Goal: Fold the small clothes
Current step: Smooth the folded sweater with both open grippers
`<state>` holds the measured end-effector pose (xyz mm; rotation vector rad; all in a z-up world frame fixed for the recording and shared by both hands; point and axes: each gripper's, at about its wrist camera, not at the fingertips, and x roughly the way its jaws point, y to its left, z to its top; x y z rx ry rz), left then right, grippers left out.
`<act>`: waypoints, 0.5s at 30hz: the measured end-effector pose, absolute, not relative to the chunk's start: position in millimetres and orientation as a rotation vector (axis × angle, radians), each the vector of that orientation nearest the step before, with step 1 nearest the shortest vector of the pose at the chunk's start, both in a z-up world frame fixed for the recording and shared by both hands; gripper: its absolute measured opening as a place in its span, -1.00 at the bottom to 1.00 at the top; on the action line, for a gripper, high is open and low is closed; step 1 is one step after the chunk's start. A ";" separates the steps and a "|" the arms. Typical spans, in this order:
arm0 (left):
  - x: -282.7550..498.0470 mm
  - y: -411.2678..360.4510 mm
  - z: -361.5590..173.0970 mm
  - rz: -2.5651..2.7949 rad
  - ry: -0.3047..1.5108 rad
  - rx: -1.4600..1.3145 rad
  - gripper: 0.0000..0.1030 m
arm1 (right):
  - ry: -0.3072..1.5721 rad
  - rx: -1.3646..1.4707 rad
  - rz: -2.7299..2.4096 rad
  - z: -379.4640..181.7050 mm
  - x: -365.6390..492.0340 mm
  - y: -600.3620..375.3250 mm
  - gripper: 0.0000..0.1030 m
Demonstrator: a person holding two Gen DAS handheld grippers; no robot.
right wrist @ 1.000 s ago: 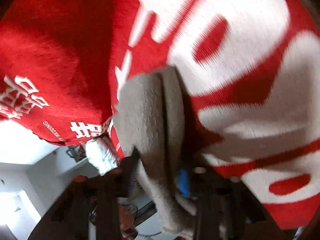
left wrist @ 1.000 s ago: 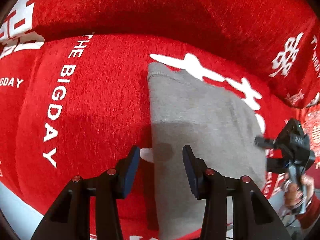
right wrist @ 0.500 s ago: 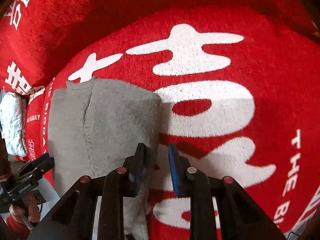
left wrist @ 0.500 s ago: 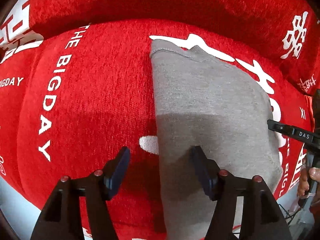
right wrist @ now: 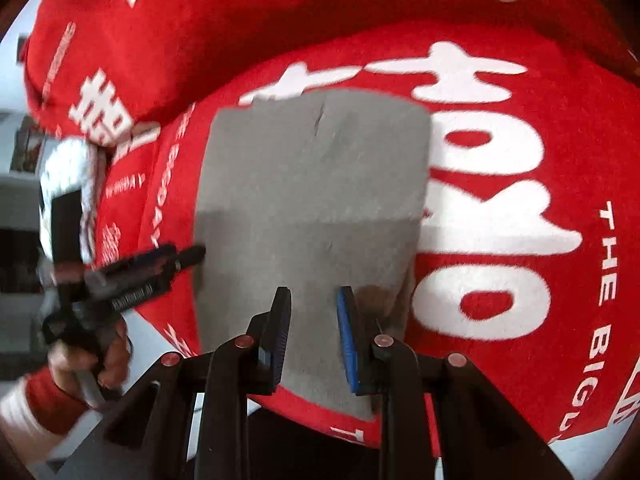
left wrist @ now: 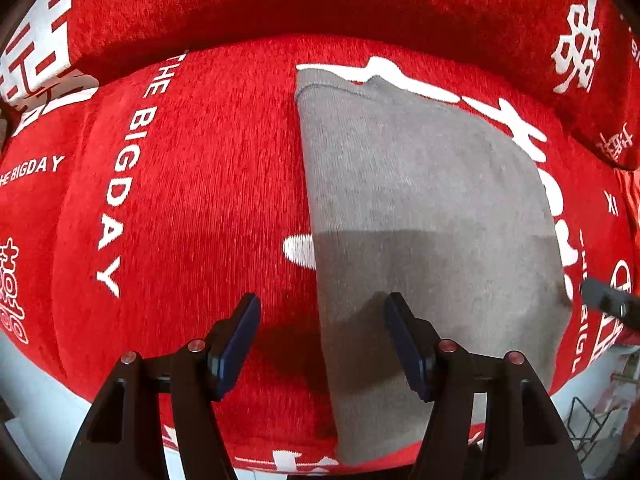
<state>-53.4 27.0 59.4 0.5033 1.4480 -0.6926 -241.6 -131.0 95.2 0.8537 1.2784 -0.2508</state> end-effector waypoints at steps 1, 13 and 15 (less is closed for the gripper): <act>-54.0 27.8 58.9 -0.690 1.451 0.500 0.28 | 1.298 0.833 -0.257 87.2 -238.0 -126.6 -0.52; -54.1 29.7 57.1 -0.682 1.465 0.488 0.28 | 1.375 0.888 -0.332 55.3 -253.9 -132.8 -0.87; -53.9 29.7 57.8 -0.677 1.471 0.488 0.28 | 1.380 0.907 -0.338 56.7 -257.1 -133.4 -0.87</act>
